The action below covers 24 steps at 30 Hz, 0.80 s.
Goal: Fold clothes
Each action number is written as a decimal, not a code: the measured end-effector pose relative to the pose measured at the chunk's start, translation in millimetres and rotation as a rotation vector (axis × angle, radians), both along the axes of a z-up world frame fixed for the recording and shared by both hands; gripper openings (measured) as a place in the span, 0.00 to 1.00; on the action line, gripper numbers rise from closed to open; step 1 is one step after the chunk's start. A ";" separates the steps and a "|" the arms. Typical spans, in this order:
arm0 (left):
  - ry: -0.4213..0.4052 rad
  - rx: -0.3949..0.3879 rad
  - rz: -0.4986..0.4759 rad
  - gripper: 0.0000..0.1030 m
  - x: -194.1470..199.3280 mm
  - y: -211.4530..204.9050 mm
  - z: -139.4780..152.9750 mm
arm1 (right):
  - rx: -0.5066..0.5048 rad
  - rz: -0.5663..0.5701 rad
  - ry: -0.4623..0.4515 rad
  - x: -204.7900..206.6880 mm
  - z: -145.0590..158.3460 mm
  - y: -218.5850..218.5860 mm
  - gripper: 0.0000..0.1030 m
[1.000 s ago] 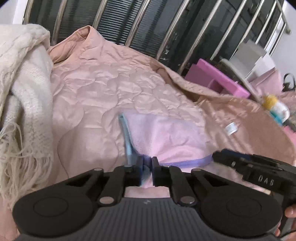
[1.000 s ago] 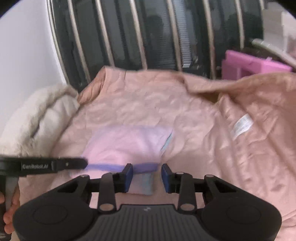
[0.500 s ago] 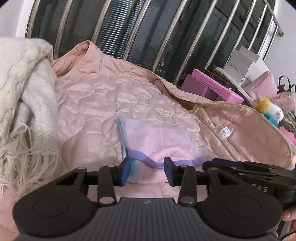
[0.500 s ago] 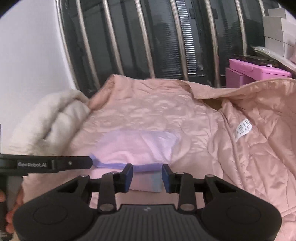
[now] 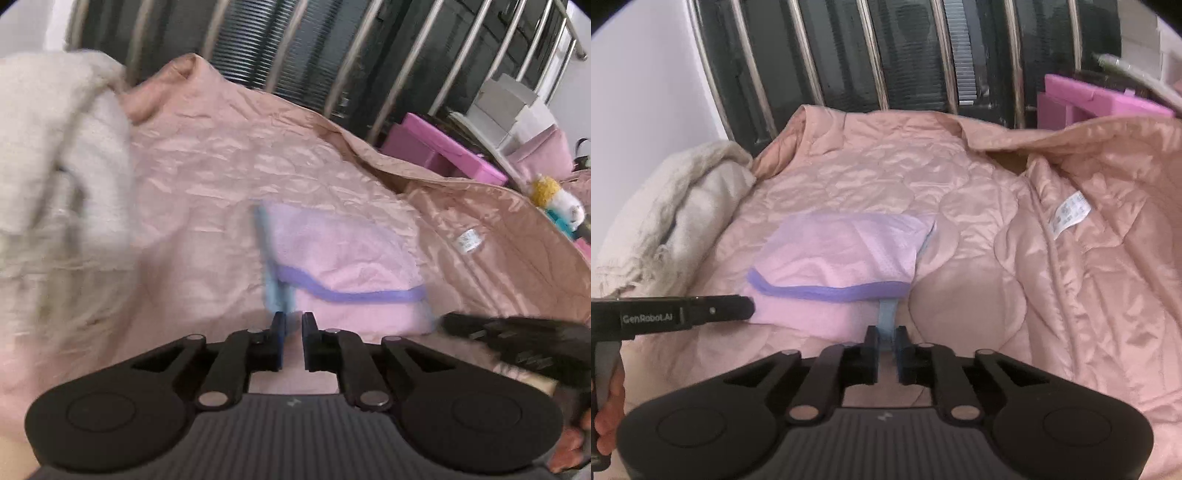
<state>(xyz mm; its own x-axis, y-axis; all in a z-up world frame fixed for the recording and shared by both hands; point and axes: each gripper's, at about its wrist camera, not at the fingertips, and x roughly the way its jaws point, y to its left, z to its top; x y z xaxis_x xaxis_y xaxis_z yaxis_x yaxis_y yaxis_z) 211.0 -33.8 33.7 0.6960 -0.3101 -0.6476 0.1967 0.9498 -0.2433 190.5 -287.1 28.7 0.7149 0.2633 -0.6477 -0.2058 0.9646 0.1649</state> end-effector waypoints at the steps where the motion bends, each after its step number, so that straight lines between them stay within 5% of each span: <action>1: -0.016 0.033 0.020 0.08 -9.8 2.6 5.4 | -0.011 -0.006 -0.021 -8.5 8.1 -0.1 0.14; 4: -0.090 0.082 0.010 0.09 -55.1 10.4 30.3 | -0.010 0.010 -0.114 -50.5 42.3 -2.3 0.34; 6: -0.127 0.080 0.007 0.21 -86.6 17.9 48.5 | 0.005 0.023 -0.178 -83.3 65.0 -5.7 0.41; 8: -0.208 0.092 0.023 0.59 -128.0 26.2 67.4 | 0.005 0.019 -0.240 -120.7 83.5 -9.0 0.48; 12: -0.285 0.128 0.092 0.76 -204.0 42.3 74.9 | 0.022 0.002 -0.315 -187.1 95.0 -10.7 0.84; 14: -0.282 0.115 0.126 1.00 -234.4 47.1 62.6 | 0.013 0.000 -0.326 -219.1 88.9 -6.6 0.90; 18: -0.219 0.160 0.139 1.00 -264.4 37.0 19.0 | -0.015 -0.013 -0.255 -254.7 54.3 11.5 1.00; 21: -0.212 0.233 0.153 1.00 -260.2 27.2 1.9 | -0.062 -0.066 -0.102 -244.3 22.4 34.8 1.00; 24: -0.187 0.272 0.190 1.00 -246.0 26.0 -3.8 | -0.080 -0.094 -0.061 -227.5 -1.2 53.2 1.00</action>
